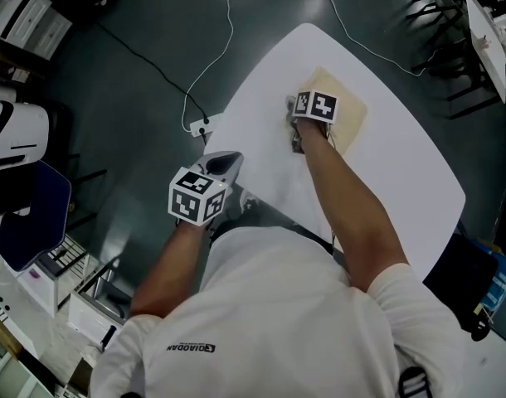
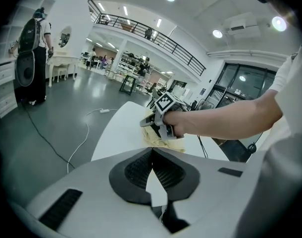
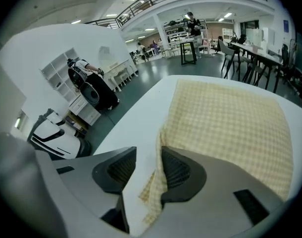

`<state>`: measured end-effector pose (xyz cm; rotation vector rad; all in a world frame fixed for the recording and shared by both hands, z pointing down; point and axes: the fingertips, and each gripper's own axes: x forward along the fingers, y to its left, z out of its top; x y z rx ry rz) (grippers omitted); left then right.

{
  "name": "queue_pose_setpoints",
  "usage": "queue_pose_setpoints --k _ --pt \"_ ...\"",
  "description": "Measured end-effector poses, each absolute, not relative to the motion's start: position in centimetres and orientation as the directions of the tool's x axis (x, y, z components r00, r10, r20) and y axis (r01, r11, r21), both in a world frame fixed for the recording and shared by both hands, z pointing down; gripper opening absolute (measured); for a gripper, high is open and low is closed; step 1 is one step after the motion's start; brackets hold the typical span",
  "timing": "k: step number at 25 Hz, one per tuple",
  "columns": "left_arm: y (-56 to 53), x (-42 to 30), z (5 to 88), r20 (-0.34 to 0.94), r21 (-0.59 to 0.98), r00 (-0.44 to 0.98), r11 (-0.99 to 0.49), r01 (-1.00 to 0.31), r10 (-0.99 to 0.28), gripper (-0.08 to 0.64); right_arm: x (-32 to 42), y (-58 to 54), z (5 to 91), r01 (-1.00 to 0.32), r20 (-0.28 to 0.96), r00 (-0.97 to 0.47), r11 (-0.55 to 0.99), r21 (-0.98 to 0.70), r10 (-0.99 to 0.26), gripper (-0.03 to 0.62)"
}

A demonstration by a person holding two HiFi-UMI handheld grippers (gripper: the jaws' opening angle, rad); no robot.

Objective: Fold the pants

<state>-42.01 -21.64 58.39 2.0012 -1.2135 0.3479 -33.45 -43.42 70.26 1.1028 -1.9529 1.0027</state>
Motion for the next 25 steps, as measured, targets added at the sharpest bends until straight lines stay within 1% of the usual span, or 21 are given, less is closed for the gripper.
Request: queue_pose_setpoints --k 1,2,4,7,9,10,12,15,18,21,25 --pt "-21.6 -41.8 58.2 0.572 0.46 0.515 -0.27 -0.846 -0.639 0.028 -33.8 -43.2 69.7 -0.882 0.821 -0.443 0.342 -0.326 -0.361 0.202" --pt "-21.7 -41.7 58.0 0.57 0.456 0.519 -0.28 -0.845 -0.637 0.028 -34.1 -43.1 68.8 -0.871 0.808 -0.471 0.331 -0.363 -0.355 0.223" --pt "-21.9 -41.5 57.5 0.565 0.446 0.523 -0.298 -0.844 -0.637 0.028 -34.6 -42.8 66.2 -0.846 0.766 -0.528 0.308 -0.435 -0.367 0.224" --pt "-22.1 -41.2 56.6 0.555 0.433 0.527 -0.318 -0.844 -0.643 0.028 -35.2 -41.7 61.7 -0.785 0.682 -0.62 0.323 -0.529 -0.388 0.22" --pt "-22.2 -40.4 56.0 0.548 0.423 0.53 -0.333 -0.843 -0.647 0.028 -35.0 -40.9 59.0 -0.726 0.612 -0.687 0.338 -0.598 -0.392 0.148" --pt "-22.2 -39.8 55.7 0.543 0.418 0.532 -0.341 -0.842 -0.649 0.028 -34.7 -40.5 57.9 -0.698 0.579 -0.714 0.343 -0.628 -0.394 0.136" --pt "-22.1 -38.9 55.0 0.534 0.407 0.535 -0.356 -0.841 -0.654 0.028 -33.9 -39.8 55.9 -0.655 0.524 -0.751 0.357 -0.666 -0.403 0.091" --pt "-21.8 -37.9 54.1 0.53 0.392 0.537 -0.372 -0.841 -0.656 0.028 -31.8 -38.5 53.3 -0.631 0.469 -0.769 0.399 -0.665 -0.435 0.047" --pt "-20.7 -36.3 53.0 0.512 0.417 0.556 -0.377 -0.827 -0.655 0.028 -28.8 -35.8 50.7 -0.615 0.412 -0.782 0.47 -0.633 -0.468 0.025" --pt "-19.2 -34.6 51.4 0.466 0.473 0.583 -0.369 -0.8 -0.666 0.028 -25.6 -31.3 48.3 -0.582 0.35 -0.81 0.58 -0.57 -0.47 0.02" --pt "-16.7 -31.7 49.6 0.44 0.45 0.588 -0.4 -0.798 -0.678 0.028 -20.9 -24.6 46.1 -0.569 0.293 -0.821 0.663 -0.486 -0.49 0.02"
